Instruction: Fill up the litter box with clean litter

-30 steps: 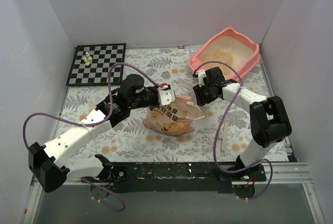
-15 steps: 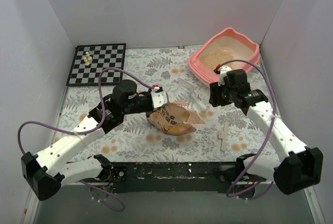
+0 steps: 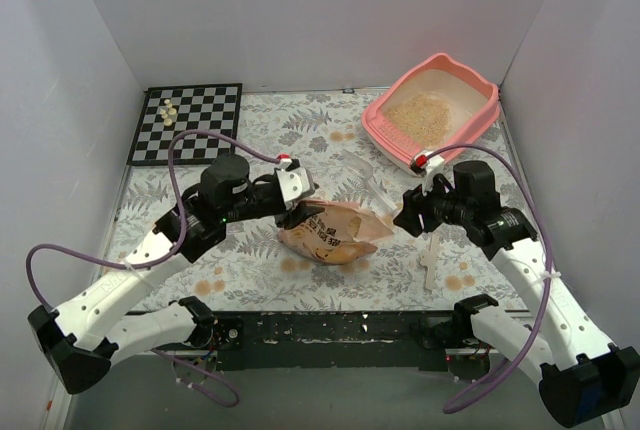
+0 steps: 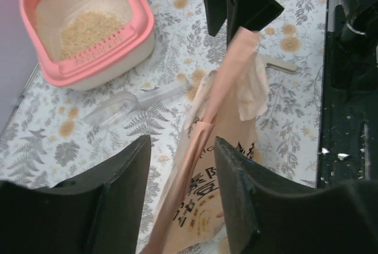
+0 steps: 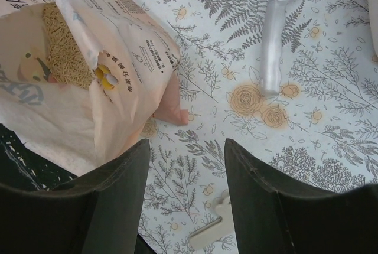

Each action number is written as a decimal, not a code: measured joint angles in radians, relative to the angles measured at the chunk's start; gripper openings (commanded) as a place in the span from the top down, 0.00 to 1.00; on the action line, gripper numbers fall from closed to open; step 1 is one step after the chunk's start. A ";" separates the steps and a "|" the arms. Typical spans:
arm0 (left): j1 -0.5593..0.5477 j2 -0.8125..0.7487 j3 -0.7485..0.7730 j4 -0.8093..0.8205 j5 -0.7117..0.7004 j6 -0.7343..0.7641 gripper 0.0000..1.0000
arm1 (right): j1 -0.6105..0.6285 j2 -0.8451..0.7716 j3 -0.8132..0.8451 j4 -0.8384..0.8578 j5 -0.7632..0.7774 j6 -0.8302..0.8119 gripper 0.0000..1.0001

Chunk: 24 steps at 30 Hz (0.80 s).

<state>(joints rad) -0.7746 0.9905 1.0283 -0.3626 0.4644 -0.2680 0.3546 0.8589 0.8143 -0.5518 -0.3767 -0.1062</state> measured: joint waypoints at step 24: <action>0.303 -0.233 -0.392 0.291 0.186 -0.240 0.11 | 0.000 -0.113 0.017 -0.096 -0.106 -0.042 0.39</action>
<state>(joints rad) -0.4713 0.7578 0.6365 -0.0711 0.6502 -0.5079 0.3546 0.7464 0.8310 -0.6479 -0.4824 -0.1478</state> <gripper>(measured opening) 0.881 0.610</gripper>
